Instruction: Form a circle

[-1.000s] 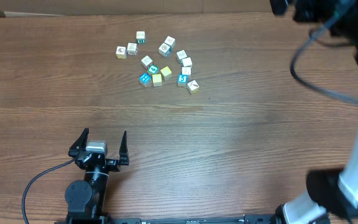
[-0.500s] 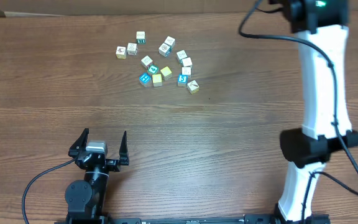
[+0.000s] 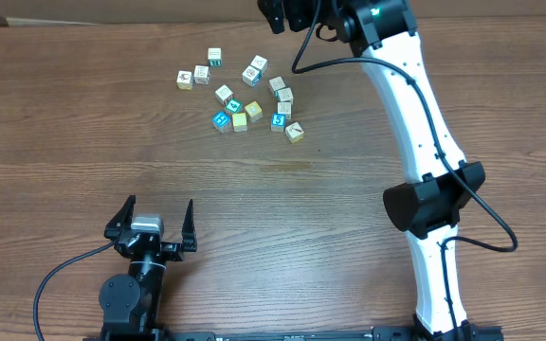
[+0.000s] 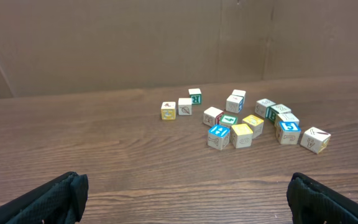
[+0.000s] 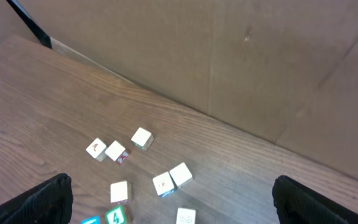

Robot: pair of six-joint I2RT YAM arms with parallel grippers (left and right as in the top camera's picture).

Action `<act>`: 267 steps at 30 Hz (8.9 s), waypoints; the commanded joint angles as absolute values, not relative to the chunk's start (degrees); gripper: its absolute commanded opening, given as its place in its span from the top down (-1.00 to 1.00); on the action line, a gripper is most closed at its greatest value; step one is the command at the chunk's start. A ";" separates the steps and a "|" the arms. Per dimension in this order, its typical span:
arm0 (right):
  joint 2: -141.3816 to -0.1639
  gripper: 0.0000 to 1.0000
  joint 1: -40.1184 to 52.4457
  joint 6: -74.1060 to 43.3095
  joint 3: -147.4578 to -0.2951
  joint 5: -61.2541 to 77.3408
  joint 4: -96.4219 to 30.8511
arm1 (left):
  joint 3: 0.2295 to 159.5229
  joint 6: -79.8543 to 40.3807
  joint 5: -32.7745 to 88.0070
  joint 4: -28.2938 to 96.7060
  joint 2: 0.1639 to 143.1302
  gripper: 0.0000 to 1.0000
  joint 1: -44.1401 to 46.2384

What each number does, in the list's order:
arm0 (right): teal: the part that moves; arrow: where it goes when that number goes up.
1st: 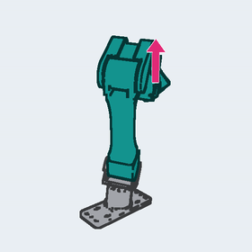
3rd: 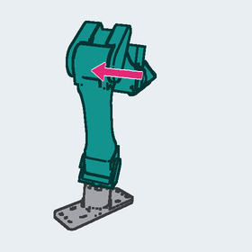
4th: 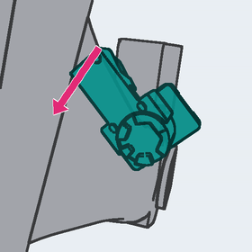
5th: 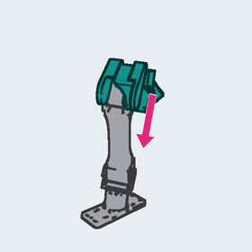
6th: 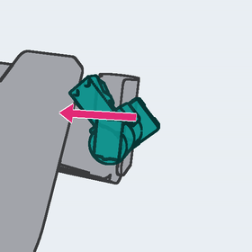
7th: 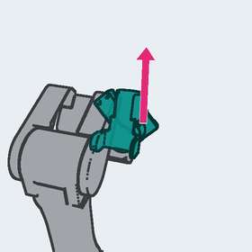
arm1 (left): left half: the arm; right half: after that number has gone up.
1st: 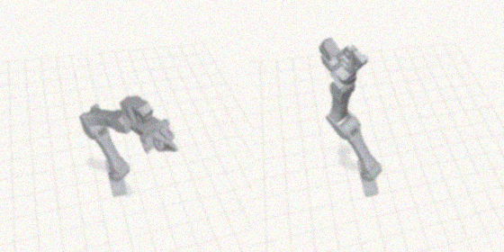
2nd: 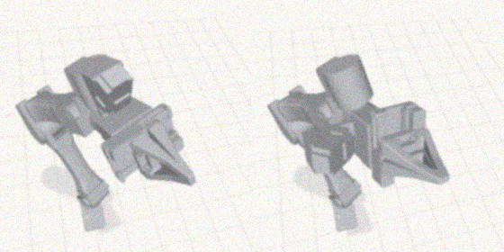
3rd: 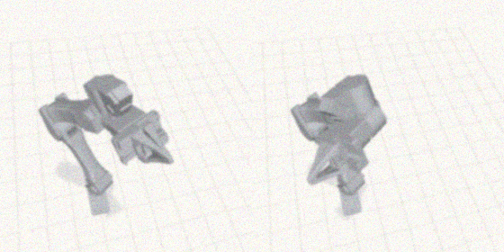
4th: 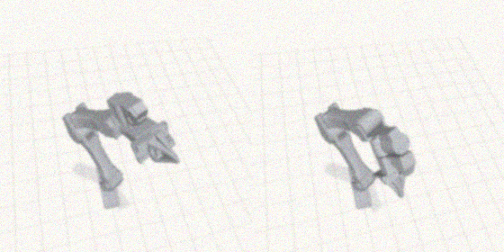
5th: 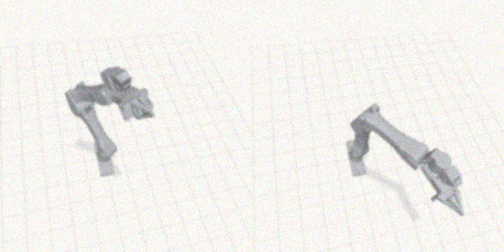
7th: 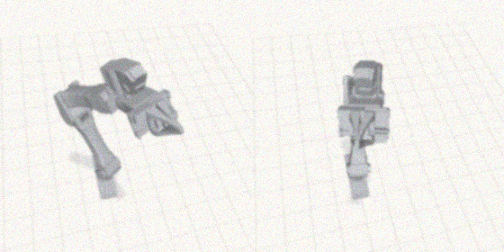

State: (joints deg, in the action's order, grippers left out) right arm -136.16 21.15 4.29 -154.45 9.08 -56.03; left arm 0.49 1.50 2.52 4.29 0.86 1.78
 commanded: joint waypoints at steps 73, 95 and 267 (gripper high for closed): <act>-141.49 0.14 25.34 6.50 -111.46 0.89 -21.10 | 0.27 2.20 2.35 4.34 0.25 -0.99 1.85; -141.51 0.42 25.34 6.48 -111.44 0.89 -21.98 | 0.27 2.20 2.35 4.34 0.25 -0.99 1.85; -126.23 -0.20 40.49 -36.56 -93.82 -7.68 -40.18 | 0.27 2.20 2.35 4.34 0.25 -0.99 1.85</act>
State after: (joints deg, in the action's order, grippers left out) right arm -125.27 40.16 -37.98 -94.11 -7.35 -40.69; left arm 0.49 1.50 2.52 4.29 0.86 1.78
